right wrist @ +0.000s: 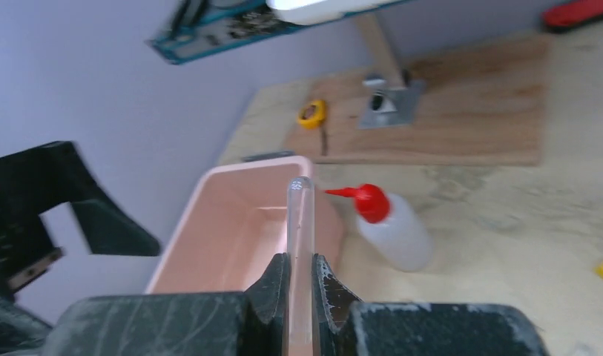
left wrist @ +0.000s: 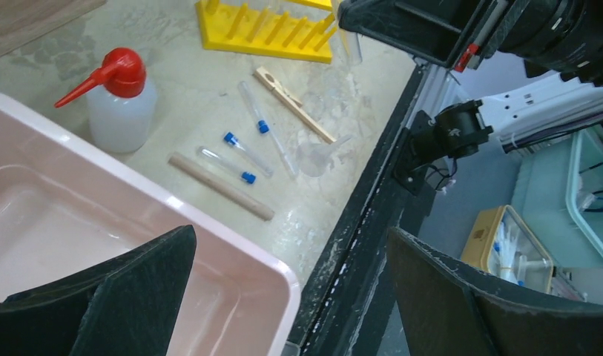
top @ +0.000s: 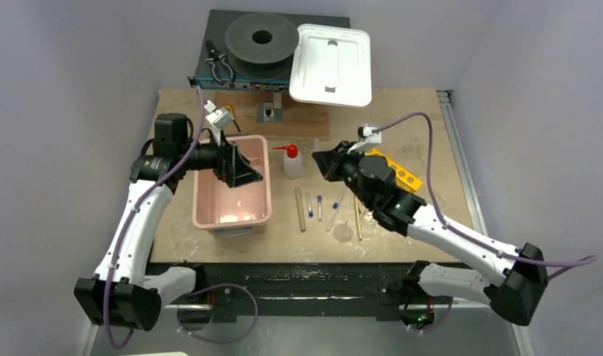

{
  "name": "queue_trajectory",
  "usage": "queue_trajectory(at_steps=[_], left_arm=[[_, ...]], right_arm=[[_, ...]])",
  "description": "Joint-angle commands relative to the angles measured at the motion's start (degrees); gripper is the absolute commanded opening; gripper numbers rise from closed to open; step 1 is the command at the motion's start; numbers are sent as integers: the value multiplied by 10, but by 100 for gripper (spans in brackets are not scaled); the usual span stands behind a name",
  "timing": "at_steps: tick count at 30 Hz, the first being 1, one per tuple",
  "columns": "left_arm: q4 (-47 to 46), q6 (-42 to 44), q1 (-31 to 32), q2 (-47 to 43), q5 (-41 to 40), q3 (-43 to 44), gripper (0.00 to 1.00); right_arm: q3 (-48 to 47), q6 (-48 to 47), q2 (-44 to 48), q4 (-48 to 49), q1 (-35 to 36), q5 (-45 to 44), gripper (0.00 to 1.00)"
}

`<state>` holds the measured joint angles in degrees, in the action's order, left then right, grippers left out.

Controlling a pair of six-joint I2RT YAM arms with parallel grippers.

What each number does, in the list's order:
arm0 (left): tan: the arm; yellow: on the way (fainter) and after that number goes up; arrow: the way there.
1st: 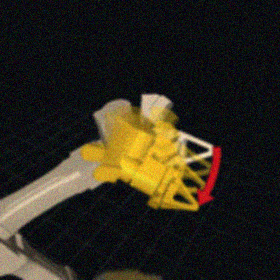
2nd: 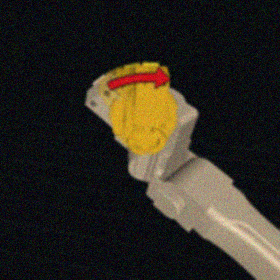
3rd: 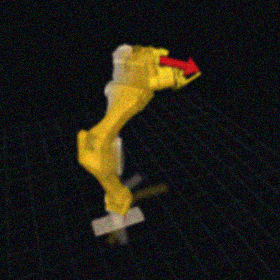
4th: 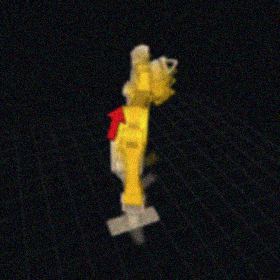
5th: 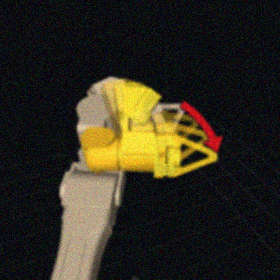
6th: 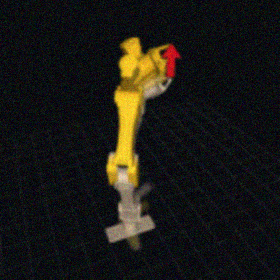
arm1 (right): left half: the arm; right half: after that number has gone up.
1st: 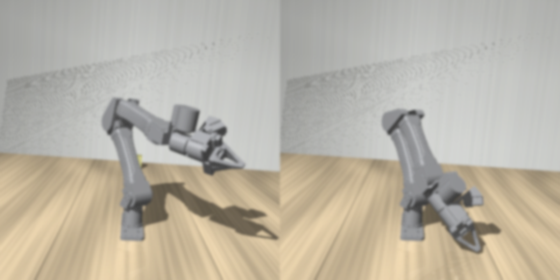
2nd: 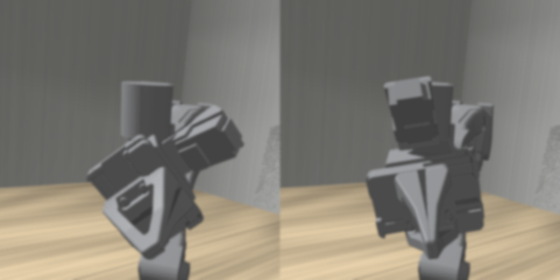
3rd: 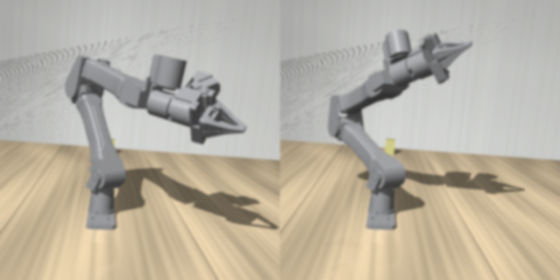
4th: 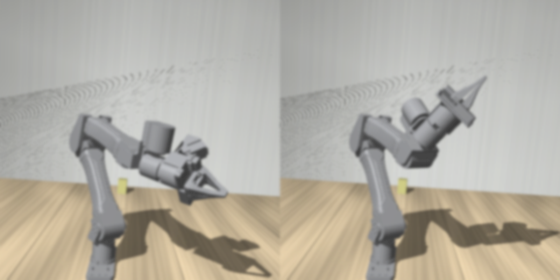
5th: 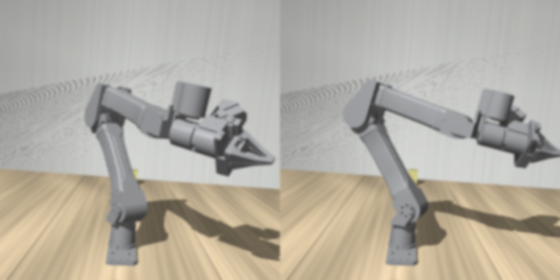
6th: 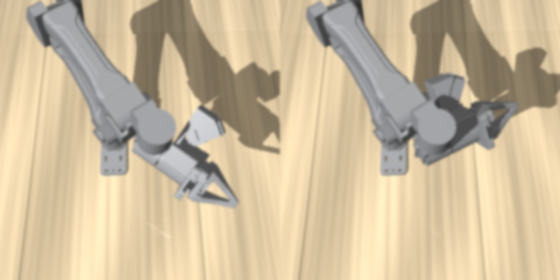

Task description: Organize the chemistry lab equipment

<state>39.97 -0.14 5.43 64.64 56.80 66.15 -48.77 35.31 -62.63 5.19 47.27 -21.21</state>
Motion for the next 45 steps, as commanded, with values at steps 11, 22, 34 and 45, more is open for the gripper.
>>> queue_trajectory(at_steps=[11, 22, 34, 45], left_arm=[[-307, -276, 23, -56, 109, -51, 100], [-263, -243, 43, -56, 129, -30, 91], [-281, -266, 41, -51, 125, -17, 71], [-295, -278, 33, -50, 125, -16, 42]], right_arm=[[-37, 38, -36, 273, 109, 75, 0], [-94, 16, -105, 315, 170, -13, 0], [-94, 11, -118, 335, 193, -42, 0], [-92, 6, -126, 344, 196, -36, 0]])
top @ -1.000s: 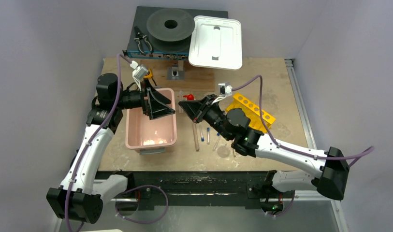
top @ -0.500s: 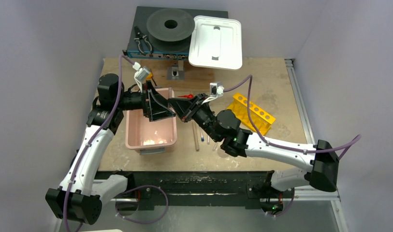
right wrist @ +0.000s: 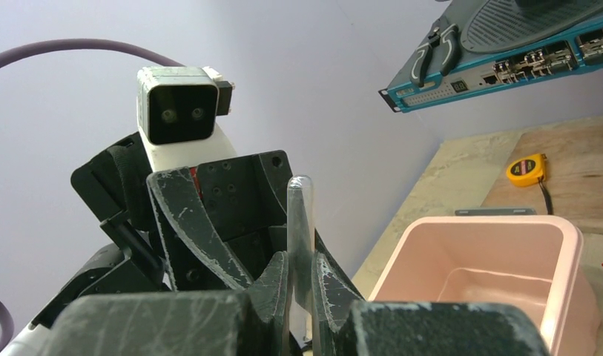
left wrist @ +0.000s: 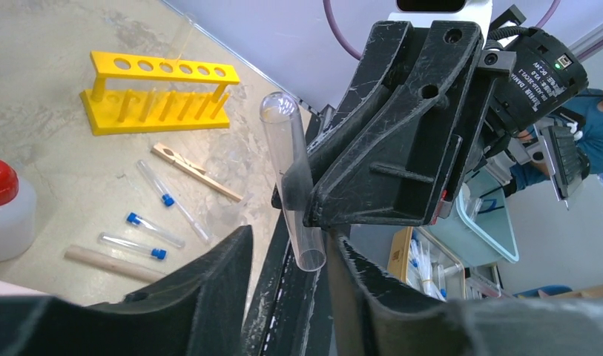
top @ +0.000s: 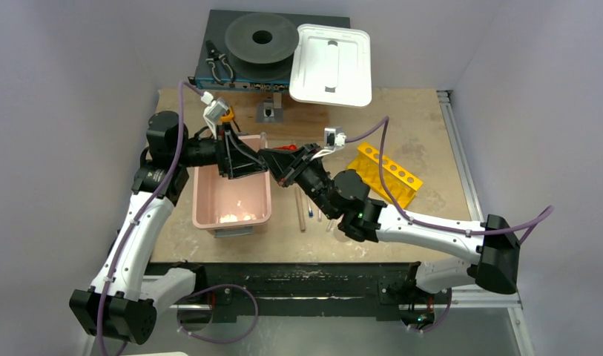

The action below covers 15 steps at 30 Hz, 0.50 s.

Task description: Organize the chemistry lab equipment

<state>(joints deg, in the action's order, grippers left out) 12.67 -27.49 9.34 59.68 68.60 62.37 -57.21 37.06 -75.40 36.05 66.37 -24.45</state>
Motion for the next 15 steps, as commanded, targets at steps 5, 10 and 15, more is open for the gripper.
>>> queue_trajectory(at_steps=[5, 10, 15], left_arm=[[-13, 1, -7, 3, 8, 28, 25], [-1, 9, -7, 6, 5, 35, 38], [4, 16, -9, 6, -1, 39, 36]], right_arm=[[-11, -15, -2, 32, 7, 3, 0], [-14, -19, -5, 27, 8, 2, 0], [-22, -20, -11, 22, 10, 9, 0]])
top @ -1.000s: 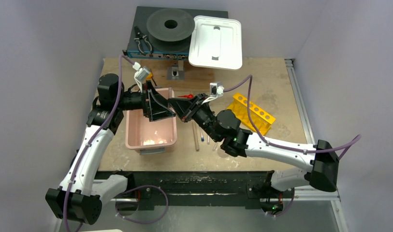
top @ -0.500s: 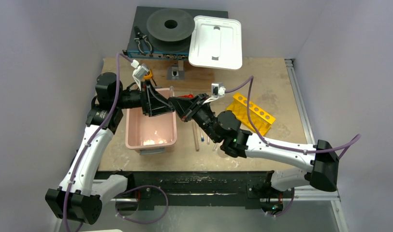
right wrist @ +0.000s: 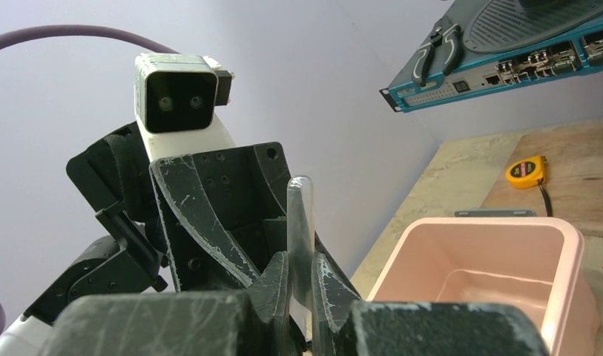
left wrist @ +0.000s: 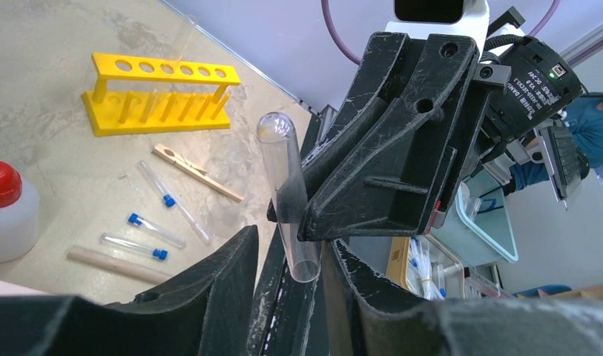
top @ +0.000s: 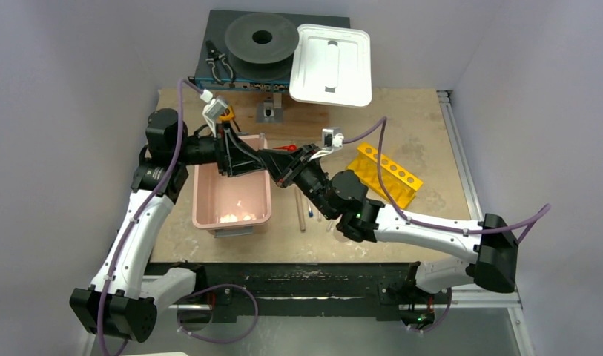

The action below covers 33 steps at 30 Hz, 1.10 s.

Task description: Organize the chemistry lab equipment

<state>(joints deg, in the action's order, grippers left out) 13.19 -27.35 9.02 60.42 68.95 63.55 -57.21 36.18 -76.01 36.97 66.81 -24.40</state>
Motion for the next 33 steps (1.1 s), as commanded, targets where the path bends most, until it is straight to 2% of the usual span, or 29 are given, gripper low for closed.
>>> queue_trajectory(at_steps=[1, 4, 9, 11, 15, 19, 21, 24, 26, 33], left_arm=[[4, 20, -6, -1, -5, 28, 34], [31, 45, -7, -1, -5, 34, 27], [50, 66, -7, -2, -3, 39, 8], [60, 73, -8, -2, -4, 42, 7], [83, 90, -8, -4, -4, 44, 6], [105, 111, -8, -6, -3, 47, 4], [121, 129, -8, -7, 2, 49, 4], [146, 158, -8, -10, 8, 56, 5], [170, 179, -8, -10, 10, 63, 5], [192, 201, -8, -11, 18, 67, 5]], right_arm=[[-22, -11, -4, 14, 6, 8, 0], [-23, -15, 0, 11, 6, 5, 0], [-27, -14, 4, 1, 6, 10, 0], [-31, -13, 7, -10, 6, 9, 1], [-39, -6, 14, -33, 5, 29, 12], [-65, -6, 20, -79, -16, 90, 39], [-77, 10, 26, -110, -43, 149, 46], [-94, 47, 27, -143, -106, 261, 50], [-110, 36, 28, -167, -120, 309, 50], [-186, -51, 12, -302, -121, 375, 53]])
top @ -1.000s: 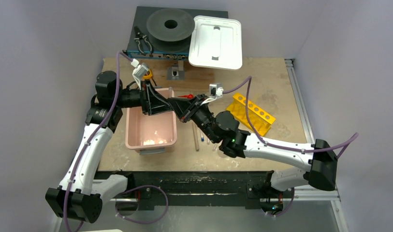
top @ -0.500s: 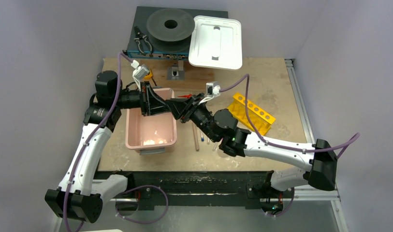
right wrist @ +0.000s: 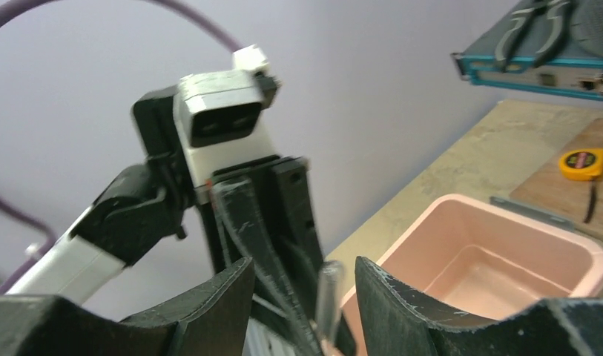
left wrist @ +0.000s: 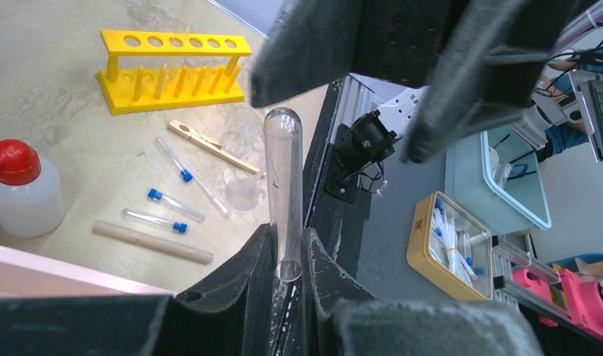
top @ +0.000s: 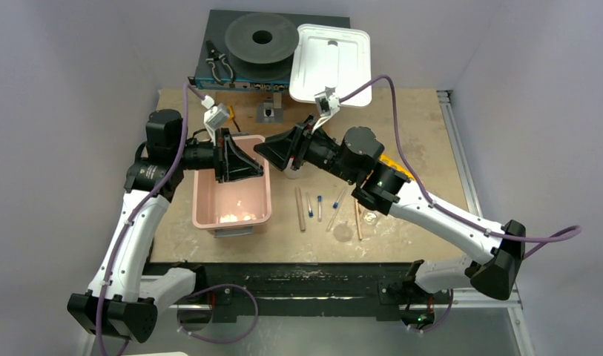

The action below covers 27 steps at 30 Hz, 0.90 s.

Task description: Organize the chemistry lab equipment

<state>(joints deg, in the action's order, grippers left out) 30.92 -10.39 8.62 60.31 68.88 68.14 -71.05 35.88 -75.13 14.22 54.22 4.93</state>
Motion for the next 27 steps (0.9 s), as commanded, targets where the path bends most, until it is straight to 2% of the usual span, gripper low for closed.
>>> queue_trajectory(at_steps=[1, 5, 15, 23, 27], left_arm=[[16, 32, -4, -10, 18, 22, 5], [24, 39, -4, -11, 16, 23, 5], [41, 60, -4, -13, 24, 25, 5], [54, 76, -4, -13, 28, 27, 5], [76, 97, -3, -16, 36, 27, 5]], right_arm=[[-50, -52, 1, -77, 5, 94, 53], [-54, -58, -2, -84, 5, 114, 53], [-54, -71, -2, -97, 5, 74, 49], [-64, -58, -30, -73, 5, 78, 29], [-58, -53, -31, -68, 5, 74, 11]])
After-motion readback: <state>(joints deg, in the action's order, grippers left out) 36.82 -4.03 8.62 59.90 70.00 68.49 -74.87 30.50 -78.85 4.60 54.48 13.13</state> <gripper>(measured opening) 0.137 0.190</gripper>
